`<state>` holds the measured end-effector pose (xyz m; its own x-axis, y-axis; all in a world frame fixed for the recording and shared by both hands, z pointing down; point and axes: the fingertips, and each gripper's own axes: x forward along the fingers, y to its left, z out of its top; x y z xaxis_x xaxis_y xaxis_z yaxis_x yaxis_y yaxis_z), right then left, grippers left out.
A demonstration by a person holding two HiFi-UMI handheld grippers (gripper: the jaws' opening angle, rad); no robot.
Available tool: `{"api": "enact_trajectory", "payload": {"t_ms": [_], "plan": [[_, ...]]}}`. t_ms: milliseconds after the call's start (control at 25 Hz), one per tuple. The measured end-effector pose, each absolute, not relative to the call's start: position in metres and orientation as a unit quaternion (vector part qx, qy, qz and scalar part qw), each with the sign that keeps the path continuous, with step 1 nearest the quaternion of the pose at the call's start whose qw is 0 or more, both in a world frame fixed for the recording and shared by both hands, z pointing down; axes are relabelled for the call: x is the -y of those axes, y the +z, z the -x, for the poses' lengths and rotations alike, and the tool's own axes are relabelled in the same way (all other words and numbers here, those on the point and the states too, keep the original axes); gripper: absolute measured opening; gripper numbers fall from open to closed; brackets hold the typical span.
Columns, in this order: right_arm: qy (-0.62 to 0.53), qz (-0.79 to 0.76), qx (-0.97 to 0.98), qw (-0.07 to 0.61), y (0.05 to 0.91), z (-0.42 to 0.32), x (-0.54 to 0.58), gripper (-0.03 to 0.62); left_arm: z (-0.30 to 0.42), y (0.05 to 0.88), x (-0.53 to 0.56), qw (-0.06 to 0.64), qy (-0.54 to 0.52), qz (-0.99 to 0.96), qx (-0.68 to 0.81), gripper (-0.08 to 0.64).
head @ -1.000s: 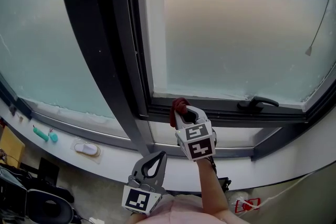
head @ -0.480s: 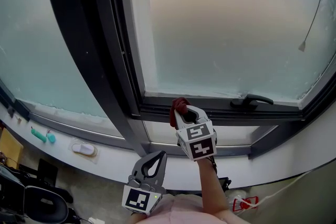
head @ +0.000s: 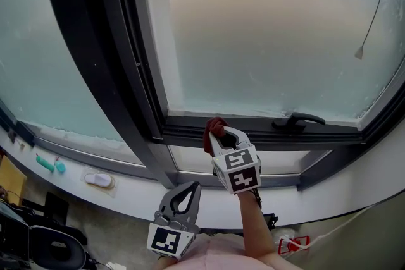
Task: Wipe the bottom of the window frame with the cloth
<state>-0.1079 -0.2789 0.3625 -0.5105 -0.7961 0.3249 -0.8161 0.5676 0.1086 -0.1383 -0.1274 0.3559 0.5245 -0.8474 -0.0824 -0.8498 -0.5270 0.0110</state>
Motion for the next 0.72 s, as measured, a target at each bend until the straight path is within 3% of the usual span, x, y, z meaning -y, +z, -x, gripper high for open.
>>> {"api": "enact_trajectory", "payload": {"t_ms": [720], "plan": [[0.031,-0.48,0.86,0.172,0.363,0.076,0.277,0.066,0.116,0.356,0.123,0.019,0.037,0.878,-0.477,-0.001]]}}
